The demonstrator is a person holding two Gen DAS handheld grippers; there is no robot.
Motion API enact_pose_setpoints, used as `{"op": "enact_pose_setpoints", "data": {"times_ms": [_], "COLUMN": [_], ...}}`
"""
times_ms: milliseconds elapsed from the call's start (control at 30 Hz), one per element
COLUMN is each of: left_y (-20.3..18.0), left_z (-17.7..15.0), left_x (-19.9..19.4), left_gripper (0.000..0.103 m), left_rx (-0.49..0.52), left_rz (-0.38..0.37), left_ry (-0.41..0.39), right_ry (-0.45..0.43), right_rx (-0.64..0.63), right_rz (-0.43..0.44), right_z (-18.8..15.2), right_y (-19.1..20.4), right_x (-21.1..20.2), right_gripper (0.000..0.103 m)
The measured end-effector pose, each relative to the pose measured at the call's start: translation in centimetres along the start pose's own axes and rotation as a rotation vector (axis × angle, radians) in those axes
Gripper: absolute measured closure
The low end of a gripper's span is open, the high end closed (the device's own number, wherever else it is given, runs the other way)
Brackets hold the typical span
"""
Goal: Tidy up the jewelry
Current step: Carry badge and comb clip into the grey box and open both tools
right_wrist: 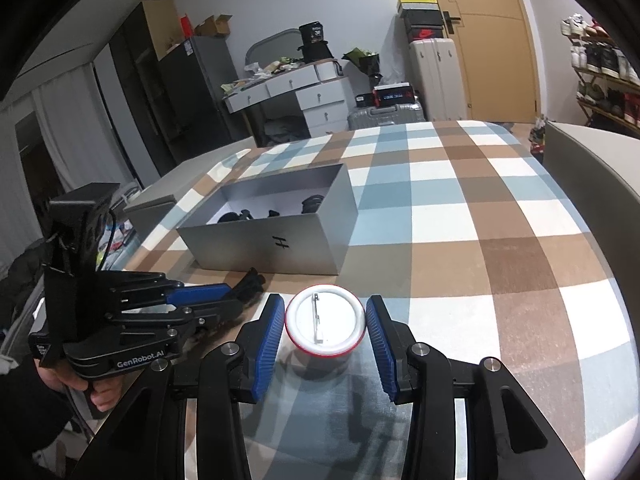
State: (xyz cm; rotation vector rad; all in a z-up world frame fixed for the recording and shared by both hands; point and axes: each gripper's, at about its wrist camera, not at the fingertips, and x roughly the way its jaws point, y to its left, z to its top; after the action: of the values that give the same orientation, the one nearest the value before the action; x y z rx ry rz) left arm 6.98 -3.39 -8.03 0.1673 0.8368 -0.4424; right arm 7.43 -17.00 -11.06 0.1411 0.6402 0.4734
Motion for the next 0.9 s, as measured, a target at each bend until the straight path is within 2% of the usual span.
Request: {"op": "enact_pose_setpoints", "data": {"times_ms": [200,467,767,900], "left_y": [-0.1,0.8,3.3,4.3], "left_z": [0.9,3.0,5.6,6.6], "left_x": [-1.9,-4.6,-5.1,-4.3], "left_gripper": [0.09,0.09,0.09,0.09], "left_rx": [-0.008,-0.021,-0.023,-0.012], "left_rz": [-0.015,0.003,0.023,0.029], "left_ry": [-0.052,-0.162,-0.233,-0.235], "right_ry": [-0.026,-0.064,-0.096,-0.102], "right_rx": [-0.003,-0.021,-0.038,-0.033], "right_rz": [0.022,0.083,0.158,0.178], "right_z": [1.0,3.7,7.6,9.2], "right_y": [0.7,2.3,3.6,3.7], "right_x": [-0.6,-0.7,1.1,2.4], "right_gripper": [0.062,0.062,0.062,0.062]}}
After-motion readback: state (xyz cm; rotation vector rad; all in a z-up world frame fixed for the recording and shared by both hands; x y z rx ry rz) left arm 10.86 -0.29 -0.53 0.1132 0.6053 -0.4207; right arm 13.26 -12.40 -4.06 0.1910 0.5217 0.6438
